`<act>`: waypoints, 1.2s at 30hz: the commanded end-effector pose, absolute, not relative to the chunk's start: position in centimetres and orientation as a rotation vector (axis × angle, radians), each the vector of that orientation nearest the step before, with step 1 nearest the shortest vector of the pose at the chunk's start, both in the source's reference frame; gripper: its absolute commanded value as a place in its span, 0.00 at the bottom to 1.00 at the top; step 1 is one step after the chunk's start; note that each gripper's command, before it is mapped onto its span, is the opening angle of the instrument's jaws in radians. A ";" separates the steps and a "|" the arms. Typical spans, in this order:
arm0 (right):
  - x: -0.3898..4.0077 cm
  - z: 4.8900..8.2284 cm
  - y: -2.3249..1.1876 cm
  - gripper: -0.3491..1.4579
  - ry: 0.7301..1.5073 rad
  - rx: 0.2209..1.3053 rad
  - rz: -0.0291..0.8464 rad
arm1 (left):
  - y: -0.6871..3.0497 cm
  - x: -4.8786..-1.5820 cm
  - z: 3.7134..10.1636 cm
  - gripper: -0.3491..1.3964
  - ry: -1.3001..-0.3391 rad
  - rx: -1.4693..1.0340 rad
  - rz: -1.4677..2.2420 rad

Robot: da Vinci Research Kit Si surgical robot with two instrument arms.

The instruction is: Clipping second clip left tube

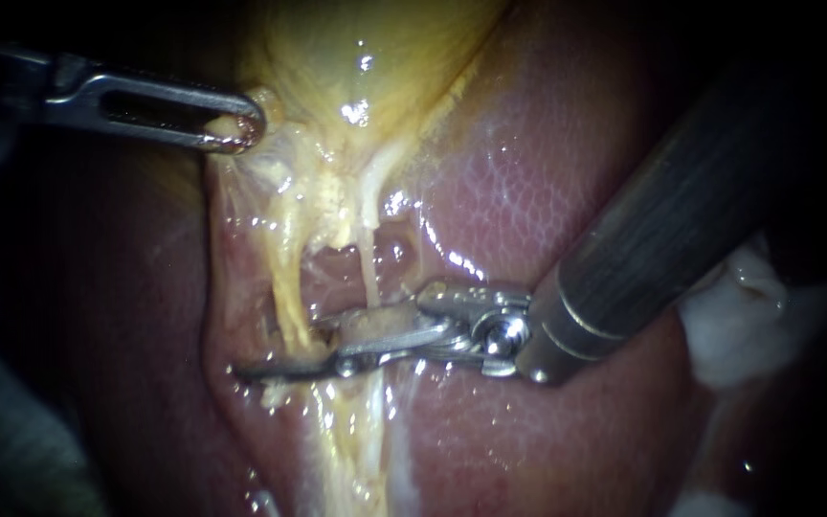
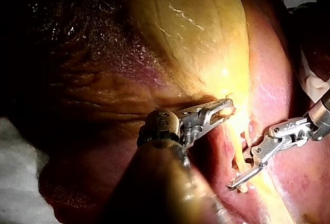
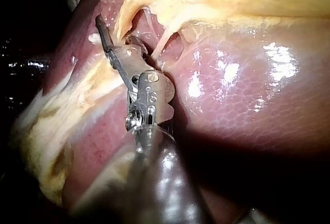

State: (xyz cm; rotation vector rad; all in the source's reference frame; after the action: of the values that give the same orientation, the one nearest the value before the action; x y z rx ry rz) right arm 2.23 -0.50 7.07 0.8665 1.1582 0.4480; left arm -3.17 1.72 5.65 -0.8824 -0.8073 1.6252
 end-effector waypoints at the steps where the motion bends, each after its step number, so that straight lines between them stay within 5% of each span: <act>1: 2.23 7.07 -0.49 0.33 1.161 0.867 0.450 | 1.72 -3.17 5.65 0.00 -0.808 -0.883 1.625; 6: 2.31 7.04 -0.42 0.47 1.214 0.853 0.484 | 1.72 -3.17 5.65 0.00 -0.808 -0.883 1.626; 36: 1.82 6.62 -0.07 0.47 1.212 0.894 0.503 | 1.72 -3.14 5.63 0.00 -0.810 -0.883 1.626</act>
State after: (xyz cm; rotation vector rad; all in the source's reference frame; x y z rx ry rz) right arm 1.81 -0.07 6.62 0.8985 1.2079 0.4977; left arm -3.14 1.72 5.63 -0.8835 -0.8098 1.6263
